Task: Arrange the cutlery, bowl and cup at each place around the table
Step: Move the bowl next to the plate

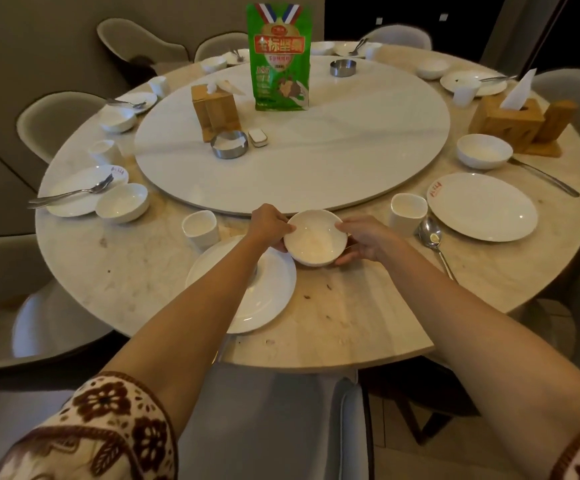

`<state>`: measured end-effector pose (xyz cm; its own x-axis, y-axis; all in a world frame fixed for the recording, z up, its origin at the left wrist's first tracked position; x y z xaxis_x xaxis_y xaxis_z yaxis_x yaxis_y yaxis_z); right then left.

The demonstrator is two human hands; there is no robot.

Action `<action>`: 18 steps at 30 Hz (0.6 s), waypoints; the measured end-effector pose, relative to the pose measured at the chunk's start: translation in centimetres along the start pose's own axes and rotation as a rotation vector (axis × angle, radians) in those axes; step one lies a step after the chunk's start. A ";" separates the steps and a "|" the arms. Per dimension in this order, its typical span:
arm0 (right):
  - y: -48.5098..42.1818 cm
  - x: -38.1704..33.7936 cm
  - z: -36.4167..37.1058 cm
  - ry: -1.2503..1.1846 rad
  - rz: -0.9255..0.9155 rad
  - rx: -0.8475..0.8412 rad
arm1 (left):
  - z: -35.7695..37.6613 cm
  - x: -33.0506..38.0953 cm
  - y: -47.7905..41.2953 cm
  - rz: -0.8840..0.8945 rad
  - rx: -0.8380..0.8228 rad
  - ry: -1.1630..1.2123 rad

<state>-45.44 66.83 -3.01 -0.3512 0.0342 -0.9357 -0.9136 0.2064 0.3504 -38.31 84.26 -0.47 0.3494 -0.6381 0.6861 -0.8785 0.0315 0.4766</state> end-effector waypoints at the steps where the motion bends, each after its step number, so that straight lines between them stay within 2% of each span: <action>1: 0.0 0.1 0.2 0.002 0.003 0.009 | 0.0 -0.3 -0.1 -0.005 0.003 -0.007; 18: -0.4 1.0 0.8 -0.024 0.023 0.165 | 0.4 -0.9 -1.8 0.052 0.054 -0.061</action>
<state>-45.21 67.54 -4.10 -0.3652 0.0637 -0.9287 -0.8584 0.3631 0.3625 -37.16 84.50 -2.14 0.2838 -0.6827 0.6734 -0.9119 0.0250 0.4097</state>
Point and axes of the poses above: each hand's wrist, its own y-axis away from the middle knuckle, its own z-axis out of the palm, x = y × z, the point moved 6 cm from there along -y, towards the middle knuckle, and after that the axes turned 15 degrees about -z, right-handed, at the moved point
